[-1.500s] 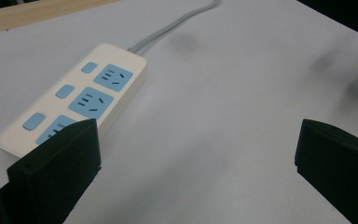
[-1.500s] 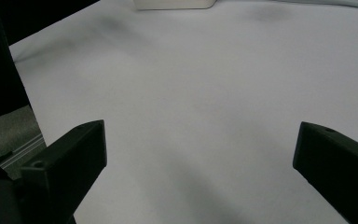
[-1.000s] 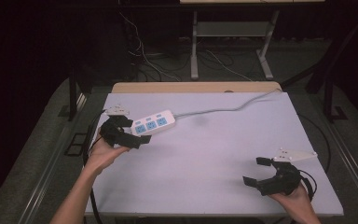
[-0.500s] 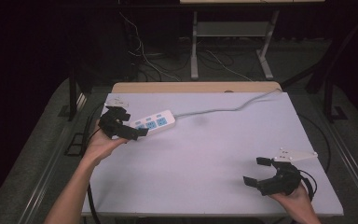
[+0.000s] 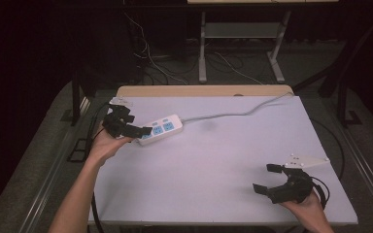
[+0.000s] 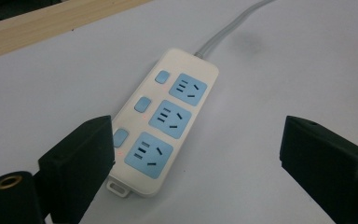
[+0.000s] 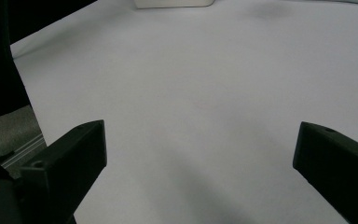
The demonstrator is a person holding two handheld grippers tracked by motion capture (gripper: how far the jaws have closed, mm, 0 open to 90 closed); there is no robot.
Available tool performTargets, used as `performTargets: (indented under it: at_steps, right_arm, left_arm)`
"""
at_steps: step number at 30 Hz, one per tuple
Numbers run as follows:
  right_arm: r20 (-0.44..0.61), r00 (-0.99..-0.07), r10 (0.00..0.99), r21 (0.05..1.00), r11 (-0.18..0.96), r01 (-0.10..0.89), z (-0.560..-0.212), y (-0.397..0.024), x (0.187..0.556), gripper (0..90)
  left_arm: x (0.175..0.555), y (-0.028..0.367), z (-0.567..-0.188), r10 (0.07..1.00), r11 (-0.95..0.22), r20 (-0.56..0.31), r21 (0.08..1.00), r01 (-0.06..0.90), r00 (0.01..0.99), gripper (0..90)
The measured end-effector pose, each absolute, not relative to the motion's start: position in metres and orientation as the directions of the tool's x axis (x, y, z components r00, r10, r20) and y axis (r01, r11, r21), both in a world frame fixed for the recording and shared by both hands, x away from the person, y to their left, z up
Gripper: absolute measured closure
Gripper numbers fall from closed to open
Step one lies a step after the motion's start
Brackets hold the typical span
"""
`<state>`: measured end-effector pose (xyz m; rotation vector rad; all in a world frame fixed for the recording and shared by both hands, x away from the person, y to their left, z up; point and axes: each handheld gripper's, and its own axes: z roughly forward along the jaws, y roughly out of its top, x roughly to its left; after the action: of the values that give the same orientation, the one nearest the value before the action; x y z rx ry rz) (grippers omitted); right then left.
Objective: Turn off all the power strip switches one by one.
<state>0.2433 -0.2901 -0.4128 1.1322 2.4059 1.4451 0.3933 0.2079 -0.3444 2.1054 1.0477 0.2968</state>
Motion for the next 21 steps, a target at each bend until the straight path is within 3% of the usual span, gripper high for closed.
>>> performTargets:
  at_steps: [13, 21]
  right_arm:
    - [0.267, -0.711, 0.65, 0.8, 0.262, 0.54, -0.413, -0.292, 0.245, 2.5]
    - [0.267, -0.711, 0.651, 0.798, 0.264, 0.541, -0.413, -0.293, 0.245, 2.5]
  left_arm:
    - [0.405, 0.209, -0.348, 0.77, -0.374, -0.125, 0.707, 0.601, 0.626, 19.5]
    - [0.411, 0.209, -0.353, 0.791, -0.367, -0.107, 0.706, 0.606, 0.602, 38.0]
